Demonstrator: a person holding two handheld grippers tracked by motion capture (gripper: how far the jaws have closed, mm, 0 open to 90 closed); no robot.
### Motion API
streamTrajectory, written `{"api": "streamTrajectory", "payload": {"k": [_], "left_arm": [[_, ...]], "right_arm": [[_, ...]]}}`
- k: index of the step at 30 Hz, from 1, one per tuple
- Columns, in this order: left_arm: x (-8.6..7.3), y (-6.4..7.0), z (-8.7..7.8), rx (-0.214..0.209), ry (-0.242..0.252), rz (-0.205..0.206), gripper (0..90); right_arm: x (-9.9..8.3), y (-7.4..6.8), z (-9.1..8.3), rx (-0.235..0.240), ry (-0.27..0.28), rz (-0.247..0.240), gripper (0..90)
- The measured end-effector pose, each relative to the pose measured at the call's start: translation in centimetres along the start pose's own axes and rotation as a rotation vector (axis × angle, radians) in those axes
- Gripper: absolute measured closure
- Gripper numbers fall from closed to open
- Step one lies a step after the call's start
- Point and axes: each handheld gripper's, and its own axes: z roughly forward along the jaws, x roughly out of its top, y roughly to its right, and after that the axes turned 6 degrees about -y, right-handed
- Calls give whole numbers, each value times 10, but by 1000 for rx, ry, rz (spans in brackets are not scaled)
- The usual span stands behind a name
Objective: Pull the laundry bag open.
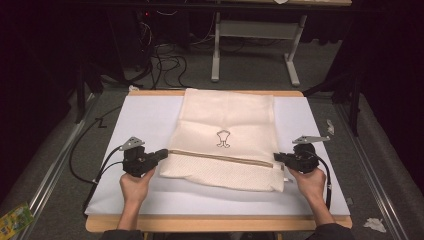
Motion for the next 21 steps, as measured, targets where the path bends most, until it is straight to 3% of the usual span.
{"api": "streamTrajectory", "payload": {"k": [9, 10, 13, 14, 21], "left_arm": [[-1, -5, 2, 15, -19, -4, 872], [-2, -6, 2, 41, -30, -2, 872], [-3, -8, 2, 42, -33, -3, 872], [-3, -8, 2, 64, -33, -5, 872], [-4, -10, 2, 74, -34, 0, 872]], "right_arm": [[1, 2, -1, -8, -3, 4, 882], [1, 1, -1, -14, -8, 7, 882], [1, 2, -1, -18, -9, 4, 882], [1, 3, -1, -8, -4, 6, 882], [1, 6, 0, -18, -9, 14, 883]]}}
